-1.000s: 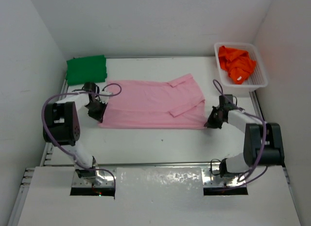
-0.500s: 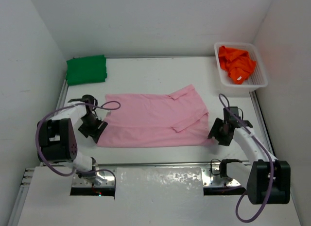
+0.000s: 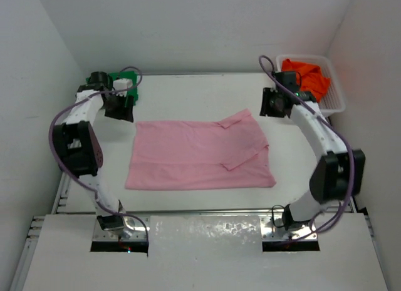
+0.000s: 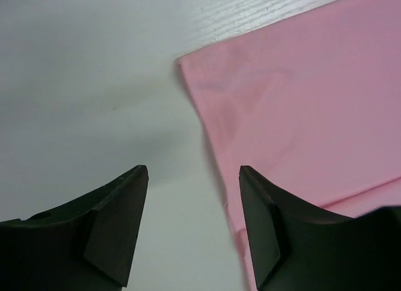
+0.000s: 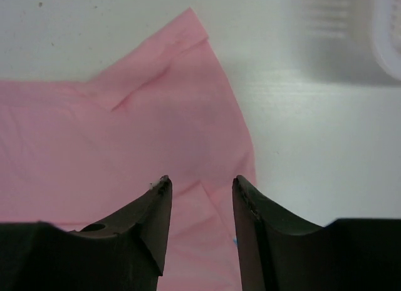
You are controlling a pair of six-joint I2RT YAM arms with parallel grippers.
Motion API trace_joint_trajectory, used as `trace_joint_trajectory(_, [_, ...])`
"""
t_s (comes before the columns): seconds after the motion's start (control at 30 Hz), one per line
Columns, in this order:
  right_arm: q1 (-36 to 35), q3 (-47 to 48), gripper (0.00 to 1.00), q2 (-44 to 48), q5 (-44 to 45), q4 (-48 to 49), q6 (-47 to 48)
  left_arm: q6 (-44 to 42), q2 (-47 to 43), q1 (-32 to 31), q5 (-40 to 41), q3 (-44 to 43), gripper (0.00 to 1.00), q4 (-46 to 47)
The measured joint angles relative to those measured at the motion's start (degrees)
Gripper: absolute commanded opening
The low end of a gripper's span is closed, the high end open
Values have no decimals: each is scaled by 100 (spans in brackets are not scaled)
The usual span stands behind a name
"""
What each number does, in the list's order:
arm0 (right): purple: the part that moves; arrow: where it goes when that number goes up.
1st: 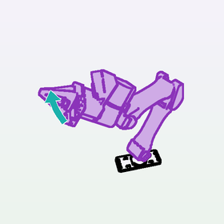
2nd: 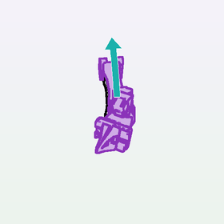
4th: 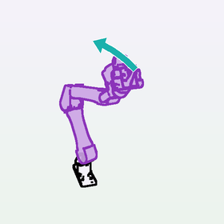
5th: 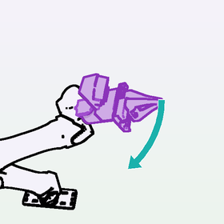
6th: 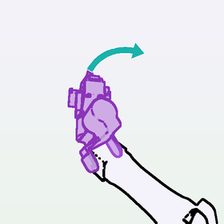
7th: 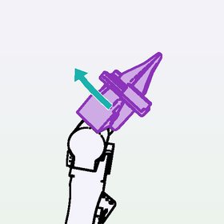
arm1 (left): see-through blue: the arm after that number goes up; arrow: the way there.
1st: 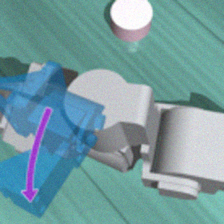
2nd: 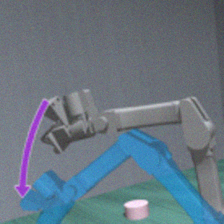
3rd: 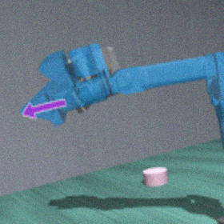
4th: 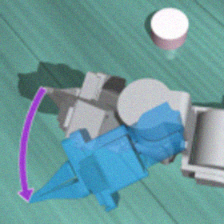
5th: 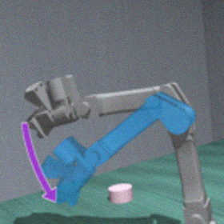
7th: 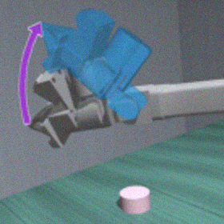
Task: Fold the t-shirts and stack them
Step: Grap the side of the flattened tshirt furthest away from the robot with both arms
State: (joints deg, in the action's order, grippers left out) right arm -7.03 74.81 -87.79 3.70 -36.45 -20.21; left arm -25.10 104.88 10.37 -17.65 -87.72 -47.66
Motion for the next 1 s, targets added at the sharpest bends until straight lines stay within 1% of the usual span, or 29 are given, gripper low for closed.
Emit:
trace_joint_trajectory(0.1, [-74,715,46,-1150,-181,74,107,380,828,-2,-254,-33,63,140])
trace_joint_trajectory(0.13, [-76,898,48,-1499,-251,101,118,485,1003,-2,-291,-33,63,160])
trace_joint_trajectory(0.17, [-76,1043,48,-1832,-295,142,118,597,1154,-2,-332,-35,63,186])
trace_joint_trajectory(0.27, [-72,1510,49,-2776,-413,184,120,826,1355,-4,-435,-107,64,269])
trace_joint_trajectory(0.33, [-72,2039,49,-3528,-446,116,116,922,1397,-11,-479,-214,64,361])
trace_joint_trajectory(0.43, [-70,2649,49,-4356,-472,114,96,1010,1445,-15,-522,-332,64,555])
trace_joint_trajectory(0.47, [-59,2859,49,-4496,-485,13,61,1032,1473,-15,-542,-343,64,610])
trace_joint_trajectory(0.53, [-28,3032,48,-4553,-645,214,15,1054,1550,-20,-599,-350,63,715])
trace_joint_trajectory(0.63, [15,3032,48,-4603,-719,369,-35,1064,1687,-46,-627,-350,60,772])
trace_joint_trajectory(0.73, [48,2931,47,-4599,-726,474,-35,1064,1790,-70,-664,-332,50,815])
trace_joint_trajectory(0.77, [52,2924,46,-4599,-745,487,-35,1064,1803,-81,-686,-330,42,828])
trace_joint_trajectory(0.8, [57,2922,46,-4599,-743,494,-35,1067,1803,-94,-713,-328,36,839])
trace_joint_trajectory(0.83, [59,2918,46,-4599,-754,507,-33,1064,1816,-105,-737,-328,26,844])
trace_joint_trajectory(0.87, [61,2911,46,-4594,-754,514,-33,1056,1832,-114,-778,-328,21,837])
trace_joint_trajectory(0.93, [61,2887,46,-4590,-765,564,-31,1034,1895,-140,-852,-337,14,828])
trace_joint_trajectory(1.0, [61,2885,46,-4590,-769,597,-9,1019,1919,-151,-887,-345,13,828])
